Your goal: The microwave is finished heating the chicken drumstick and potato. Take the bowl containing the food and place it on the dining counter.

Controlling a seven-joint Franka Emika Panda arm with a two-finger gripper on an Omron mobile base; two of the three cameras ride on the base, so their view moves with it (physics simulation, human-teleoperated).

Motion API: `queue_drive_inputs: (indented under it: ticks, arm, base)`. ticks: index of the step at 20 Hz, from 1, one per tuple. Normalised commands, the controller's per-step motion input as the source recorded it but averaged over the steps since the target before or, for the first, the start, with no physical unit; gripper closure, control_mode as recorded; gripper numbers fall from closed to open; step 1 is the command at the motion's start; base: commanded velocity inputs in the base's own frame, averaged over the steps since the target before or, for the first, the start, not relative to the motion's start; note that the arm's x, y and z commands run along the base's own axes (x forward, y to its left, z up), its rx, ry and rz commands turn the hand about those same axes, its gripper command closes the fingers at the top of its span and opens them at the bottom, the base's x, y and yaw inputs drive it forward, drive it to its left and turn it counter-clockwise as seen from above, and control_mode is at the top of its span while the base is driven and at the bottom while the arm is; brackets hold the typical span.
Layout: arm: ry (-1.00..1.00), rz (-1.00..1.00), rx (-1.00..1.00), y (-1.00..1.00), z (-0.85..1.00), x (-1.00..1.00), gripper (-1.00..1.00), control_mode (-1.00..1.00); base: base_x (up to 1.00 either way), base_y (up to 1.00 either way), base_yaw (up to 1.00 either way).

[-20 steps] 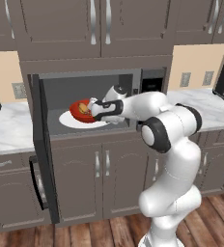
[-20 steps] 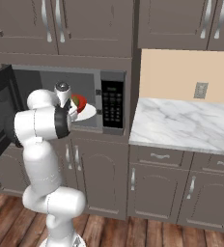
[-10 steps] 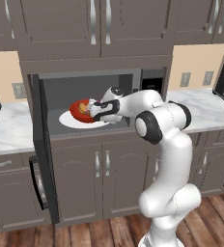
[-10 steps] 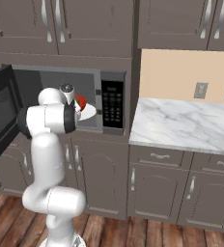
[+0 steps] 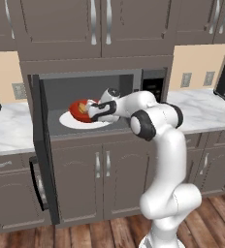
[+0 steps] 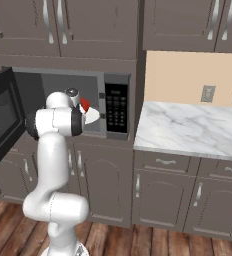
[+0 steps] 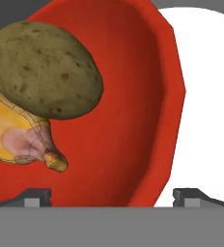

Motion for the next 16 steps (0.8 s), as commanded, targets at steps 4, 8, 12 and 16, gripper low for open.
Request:
queue_drive_inputs:
  ticks: [4,8,12,16]
  arm:
    - [0.0,0.0,0.0,0.19,-0.04,0.4,-1.0,-1.0]
    - [0.0,0.0,0.0,0.16,-0.24,0.27,1.0,-1.0]
    - [0.0,0.0,-0.02,0.09,-0.33,0.09,1.0,-1.0]
    - [0.01,0.0,0.0,0.0,0.0,0.0,1.0,-1.0]
  base:
    - [0.0,0.0,0.0]
    - [0.0,0.0,0.0]
    - [0.0,0.0,0.0]
    - [0.0,0.0,0.0]
